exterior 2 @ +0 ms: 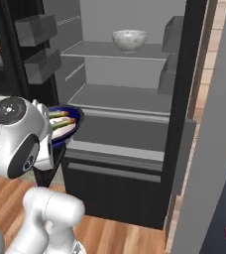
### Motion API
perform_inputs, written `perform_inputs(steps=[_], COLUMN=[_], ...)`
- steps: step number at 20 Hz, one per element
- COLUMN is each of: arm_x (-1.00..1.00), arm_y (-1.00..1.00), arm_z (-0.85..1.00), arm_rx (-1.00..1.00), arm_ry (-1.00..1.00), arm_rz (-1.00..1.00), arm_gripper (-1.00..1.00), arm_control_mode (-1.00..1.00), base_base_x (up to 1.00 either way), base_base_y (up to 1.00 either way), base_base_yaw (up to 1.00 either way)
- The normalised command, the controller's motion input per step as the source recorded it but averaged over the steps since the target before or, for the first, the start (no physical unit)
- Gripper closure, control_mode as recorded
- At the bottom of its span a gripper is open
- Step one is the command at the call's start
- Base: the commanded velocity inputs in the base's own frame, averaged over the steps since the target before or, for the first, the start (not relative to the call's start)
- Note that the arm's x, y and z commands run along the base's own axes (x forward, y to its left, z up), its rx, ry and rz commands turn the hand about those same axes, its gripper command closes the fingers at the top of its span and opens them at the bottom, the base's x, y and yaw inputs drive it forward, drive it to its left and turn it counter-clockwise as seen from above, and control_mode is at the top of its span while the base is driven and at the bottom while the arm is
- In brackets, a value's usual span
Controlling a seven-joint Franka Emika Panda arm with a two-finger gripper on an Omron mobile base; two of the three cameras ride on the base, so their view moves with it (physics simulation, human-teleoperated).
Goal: Place the bowl with the potato and lemon on the top shelf of the fridge. Place the bowl with the fishs on the second highest shelf of the fridge.
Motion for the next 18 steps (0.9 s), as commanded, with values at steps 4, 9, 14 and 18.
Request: perform_inputs(steps=[4, 9, 14, 18], arm_x=[0.00, 0.00, 0.00, 0.00], arm_y=[0.00, 0.00, 0.00, 0.00], arm_z=[0.00, 0.00, 0.00, 0.00], arm_rx=[0.00, 0.00, 0.00, 0.00], arm_ry=[0.00, 0.00, 0.00, 0.00], arm_rz=[0.00, 0.00, 0.00, 0.00], arm_gripper=[1.00, 1.00, 1.00, 1.00], arm_control_mode=[1.00, 1.00, 1.00, 1.00], base_base_x=[0.90, 0.52, 0.49, 0.66], base_base_y=[-0.16, -0.16, -0.38, -0.21], base_base_yaw=[0.00, 0.00, -0.01, 0.00])
